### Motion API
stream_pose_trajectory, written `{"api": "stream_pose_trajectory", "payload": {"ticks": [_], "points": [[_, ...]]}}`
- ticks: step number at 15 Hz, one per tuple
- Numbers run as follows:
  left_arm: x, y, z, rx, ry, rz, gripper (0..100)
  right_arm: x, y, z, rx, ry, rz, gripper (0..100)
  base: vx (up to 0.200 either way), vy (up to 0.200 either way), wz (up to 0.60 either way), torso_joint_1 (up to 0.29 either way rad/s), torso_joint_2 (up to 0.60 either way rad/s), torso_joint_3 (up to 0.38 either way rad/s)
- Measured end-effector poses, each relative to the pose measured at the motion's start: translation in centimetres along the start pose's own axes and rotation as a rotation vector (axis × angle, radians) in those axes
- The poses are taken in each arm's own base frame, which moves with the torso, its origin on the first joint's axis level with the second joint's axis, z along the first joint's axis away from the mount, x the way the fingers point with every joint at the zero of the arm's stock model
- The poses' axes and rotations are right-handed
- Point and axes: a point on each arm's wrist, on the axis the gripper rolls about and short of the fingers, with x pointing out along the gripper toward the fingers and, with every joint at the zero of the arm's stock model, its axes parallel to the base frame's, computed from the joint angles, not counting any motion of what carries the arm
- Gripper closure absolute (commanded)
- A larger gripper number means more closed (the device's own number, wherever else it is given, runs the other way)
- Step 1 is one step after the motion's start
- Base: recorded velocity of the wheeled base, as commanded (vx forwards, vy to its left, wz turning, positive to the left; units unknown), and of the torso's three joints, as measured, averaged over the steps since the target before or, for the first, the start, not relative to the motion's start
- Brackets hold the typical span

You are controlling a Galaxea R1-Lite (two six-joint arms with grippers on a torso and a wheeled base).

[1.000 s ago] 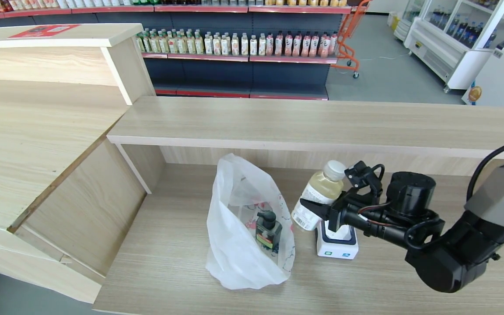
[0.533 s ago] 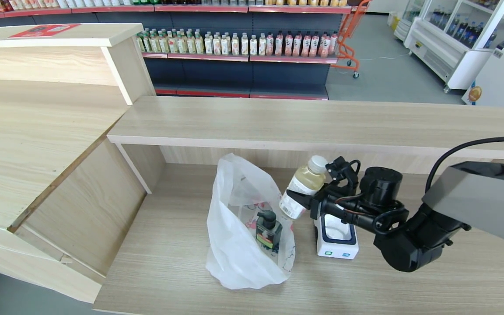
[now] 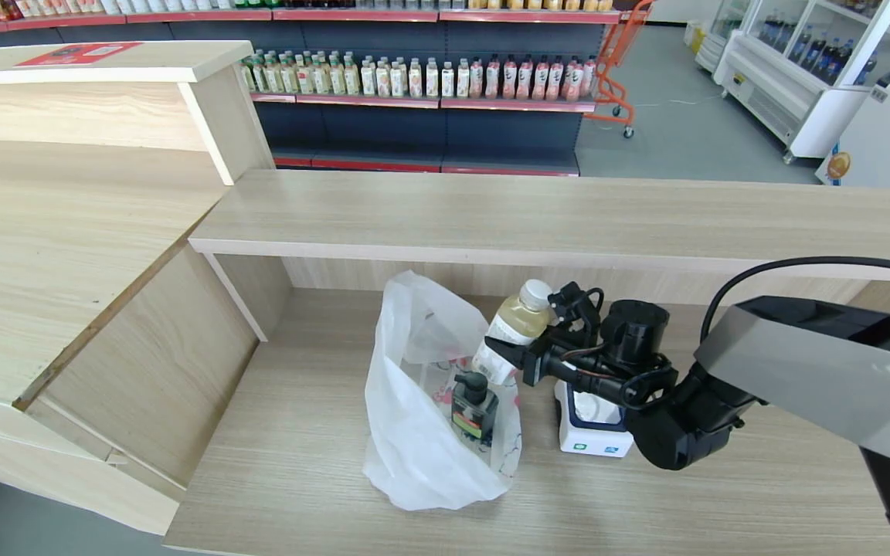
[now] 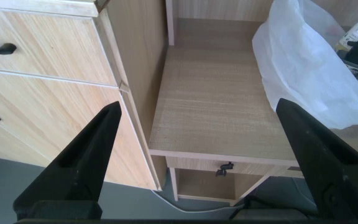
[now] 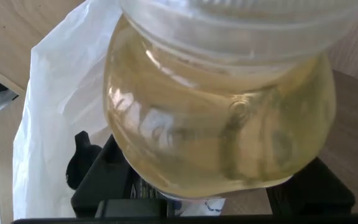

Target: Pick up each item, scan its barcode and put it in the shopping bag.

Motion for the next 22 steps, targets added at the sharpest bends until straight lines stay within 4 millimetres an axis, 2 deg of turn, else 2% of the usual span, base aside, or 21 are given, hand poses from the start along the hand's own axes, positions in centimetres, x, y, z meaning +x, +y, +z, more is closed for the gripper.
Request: {"api": "stream_pose_trajectory", "payload": {"ticks": [7, 14, 20, 21, 22], "points": [[0.0, 0.0, 0.0, 0.0, 0.0, -0.001, 0, 2.7, -0.5, -0.8, -0.014, -0.023, 0.014, 100, 0.0, 0.0, 0.0, 0.0, 0.0, 0.0], [0.0, 0.0, 0.0, 0.0, 0.0, 0.0, 0, 3.9, -0.4, -2.9, -0.015, -0.008, 0.028, 100, 0.0, 0.0, 0.0, 0.0, 0.0, 0.0], [0.0, 0.0, 0.0, 0.0, 0.0, 0.0, 0, 4.9, -0.4, -4.6, -0.121, 0.003, 0.036, 100, 0.0, 0.0, 0.0, 0.0, 0.0, 0.0], [0.0, 0.0, 0.0, 0.0, 0.0, 0.0, 0, 4.9, -0.4, -4.7, -0.129, 0.002, 0.037, 0, 0.0, 0.0, 0.0, 0.0, 0.0, 0.0], [0.0, 0.0, 0.0, 0.0, 0.0, 0.0, 0, 5.0, -0.4, -4.8, -0.14, 0.004, 0.037, 0, 0.0, 0.0, 0.0, 0.0, 0.0, 0.0]]}}
